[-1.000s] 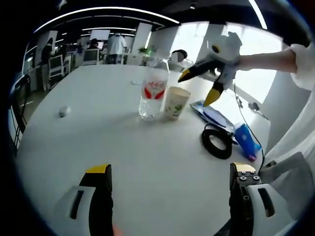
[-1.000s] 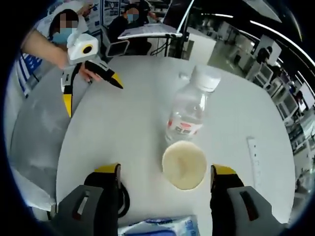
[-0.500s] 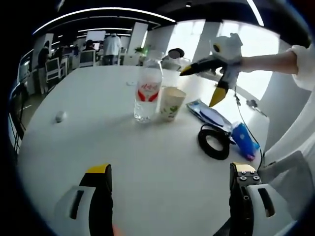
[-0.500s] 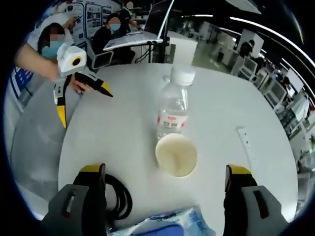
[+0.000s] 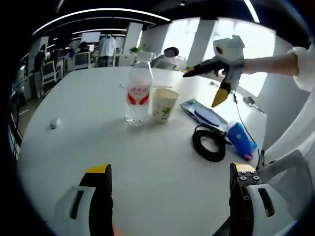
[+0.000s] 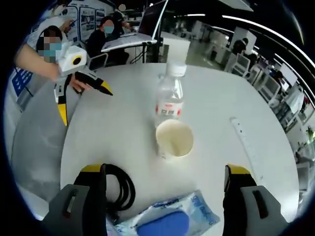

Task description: Arrange the tabletop items into an orderly group along one side of the table until the central work area is clear of visible clutter.

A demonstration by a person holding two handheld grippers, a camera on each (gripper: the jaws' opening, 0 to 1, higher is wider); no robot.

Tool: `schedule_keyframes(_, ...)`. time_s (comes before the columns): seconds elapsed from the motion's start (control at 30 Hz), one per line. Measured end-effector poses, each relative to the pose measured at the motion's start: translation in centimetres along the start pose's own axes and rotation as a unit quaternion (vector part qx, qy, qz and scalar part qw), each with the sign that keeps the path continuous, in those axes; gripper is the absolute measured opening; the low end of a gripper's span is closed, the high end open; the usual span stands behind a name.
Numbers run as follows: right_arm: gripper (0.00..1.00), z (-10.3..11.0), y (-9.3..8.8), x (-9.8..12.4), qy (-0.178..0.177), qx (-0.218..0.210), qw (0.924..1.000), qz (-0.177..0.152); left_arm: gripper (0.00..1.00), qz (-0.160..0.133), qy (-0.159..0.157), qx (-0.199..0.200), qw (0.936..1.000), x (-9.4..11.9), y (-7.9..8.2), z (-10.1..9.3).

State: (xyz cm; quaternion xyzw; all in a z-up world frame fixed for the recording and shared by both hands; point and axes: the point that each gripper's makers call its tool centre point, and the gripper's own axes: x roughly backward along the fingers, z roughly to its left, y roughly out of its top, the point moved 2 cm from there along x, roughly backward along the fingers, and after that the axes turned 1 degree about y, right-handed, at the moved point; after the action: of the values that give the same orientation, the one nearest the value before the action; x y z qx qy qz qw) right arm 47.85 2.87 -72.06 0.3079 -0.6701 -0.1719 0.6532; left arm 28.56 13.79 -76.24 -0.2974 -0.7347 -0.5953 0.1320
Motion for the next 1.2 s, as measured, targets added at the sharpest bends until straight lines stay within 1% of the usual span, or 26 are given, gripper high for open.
schedule_keyframes(0.23, 0.98, -0.3, -1.3, 1.7, -0.015, -0.019, 0.9997, -0.007, 0.96, -0.001, -0.005, -0.006, 1.0, -0.3, 0.8, -0.5)
schedule_keyframes(0.57, 0.95, 0.1, -4.2, 3.9, -0.038, -0.061, 0.9973, -0.013, 0.96, 0.007, -0.015, -0.02, 0.9997, -0.4, 1.3, -1.6)
schedule_keyframes(0.77, 0.94, 0.7, -6.0, 5.3, -0.052, -0.083, 0.9952, -0.011, 0.96, 0.009, -0.019, -0.028, 0.9994, -0.4, 1.3, -2.3)
schedule_keyframes(0.93, 0.94, 1.1, -7.5, 6.3, -0.058, -0.082, 0.9949, -0.001, 0.96, 0.013, -0.023, -0.032, 0.9991, -0.6, 1.3, -2.8)
schedule_keyframes(1.2, 0.94, 1.5, -8.4, 7.6, -0.073, -0.1, 0.9923, -0.012, 0.96, 0.015, -0.031, -0.042, 0.9985, -0.8, 1.8, -3.5)
